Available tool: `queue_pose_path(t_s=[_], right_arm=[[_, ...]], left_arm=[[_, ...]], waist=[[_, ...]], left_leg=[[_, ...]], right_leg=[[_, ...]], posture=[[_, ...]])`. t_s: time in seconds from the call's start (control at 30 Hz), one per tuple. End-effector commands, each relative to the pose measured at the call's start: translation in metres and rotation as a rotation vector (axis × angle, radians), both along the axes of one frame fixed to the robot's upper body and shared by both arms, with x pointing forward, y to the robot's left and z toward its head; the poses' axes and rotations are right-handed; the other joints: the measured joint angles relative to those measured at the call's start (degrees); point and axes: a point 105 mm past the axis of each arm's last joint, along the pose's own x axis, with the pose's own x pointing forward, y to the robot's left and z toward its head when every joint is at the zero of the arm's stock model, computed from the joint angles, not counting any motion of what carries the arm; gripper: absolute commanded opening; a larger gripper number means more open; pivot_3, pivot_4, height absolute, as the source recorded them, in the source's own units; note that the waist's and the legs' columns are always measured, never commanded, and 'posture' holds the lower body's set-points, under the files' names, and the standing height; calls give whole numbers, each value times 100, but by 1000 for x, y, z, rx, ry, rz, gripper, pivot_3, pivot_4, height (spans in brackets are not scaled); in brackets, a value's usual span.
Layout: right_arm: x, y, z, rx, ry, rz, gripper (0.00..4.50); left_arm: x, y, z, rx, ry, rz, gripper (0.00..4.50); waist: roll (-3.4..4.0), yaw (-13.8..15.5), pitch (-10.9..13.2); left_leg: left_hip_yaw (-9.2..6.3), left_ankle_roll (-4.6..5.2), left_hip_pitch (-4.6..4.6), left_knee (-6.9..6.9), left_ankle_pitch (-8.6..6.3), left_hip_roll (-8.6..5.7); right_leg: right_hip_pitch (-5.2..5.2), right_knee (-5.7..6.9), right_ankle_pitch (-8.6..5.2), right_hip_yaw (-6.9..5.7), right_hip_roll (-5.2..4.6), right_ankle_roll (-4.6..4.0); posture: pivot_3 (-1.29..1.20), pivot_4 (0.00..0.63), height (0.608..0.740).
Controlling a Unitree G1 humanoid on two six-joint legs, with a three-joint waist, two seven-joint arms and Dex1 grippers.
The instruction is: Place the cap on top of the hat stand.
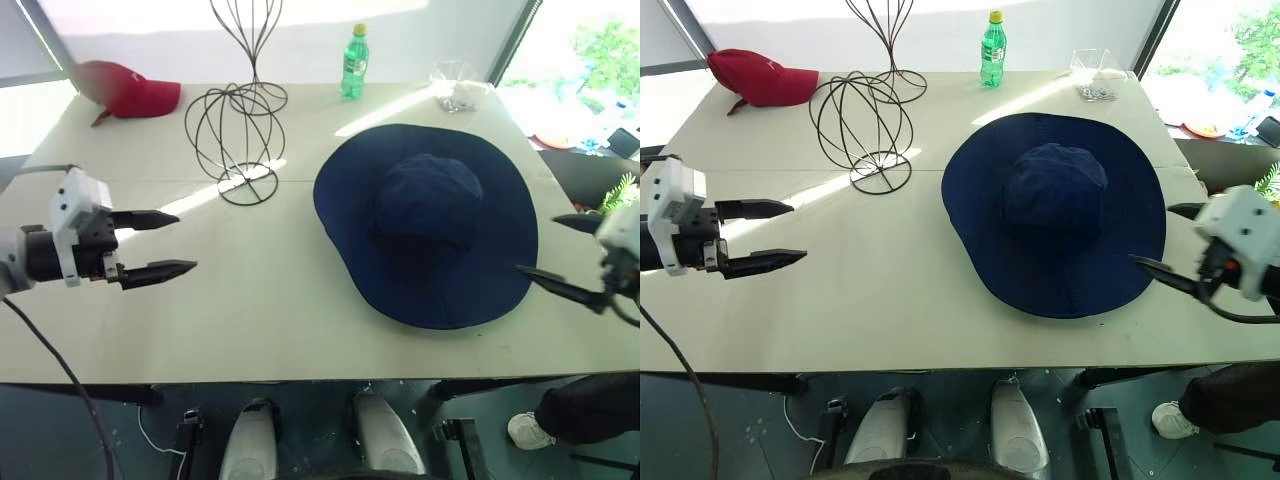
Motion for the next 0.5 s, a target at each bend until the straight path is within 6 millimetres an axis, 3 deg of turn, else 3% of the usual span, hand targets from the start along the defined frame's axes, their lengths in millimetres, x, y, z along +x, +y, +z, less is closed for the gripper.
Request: queue_pose_path(t_s=[0.03, 0.13, 0.3, 0.5], right_arm=[[1, 41, -5, 41, 23, 40, 4464], [5, 68, -18, 61, 69, 38, 4464], [18, 97, -32, 123, 118, -33, 4464], [21, 124, -46, 177, 199, -52, 4464]], left_arm=[[1, -14, 9, 9, -22, -74, 4453], [6, -25, 11, 6, -22, -125, 4453], [11, -33, 9, 15, -19, -169, 4453], [17, -37, 11, 11, -26, -187, 4453]], waist=[[-4, 21, -1], [-10, 25, -4], [-11, -4, -4], [-11, 8, -5]], left_leg=[[-2, 0, -1, 4, 0, 0], [-3, 0, -3, 12, 0, -3], [-2, 1, -17, 9, 1, -5], [-16, 3, -38, 7, 2, 0]], right_leg=[[3, 0, 0, -1, 0, -1], [9, -4, 0, 0, -4, -3], [-6, -4, 1, 0, -6, -3], [-23, 2, 1, -1, 10, -2]], posture=[[0, 150, 739], [0, 150, 739], [0, 150, 739], [0, 150, 739]])
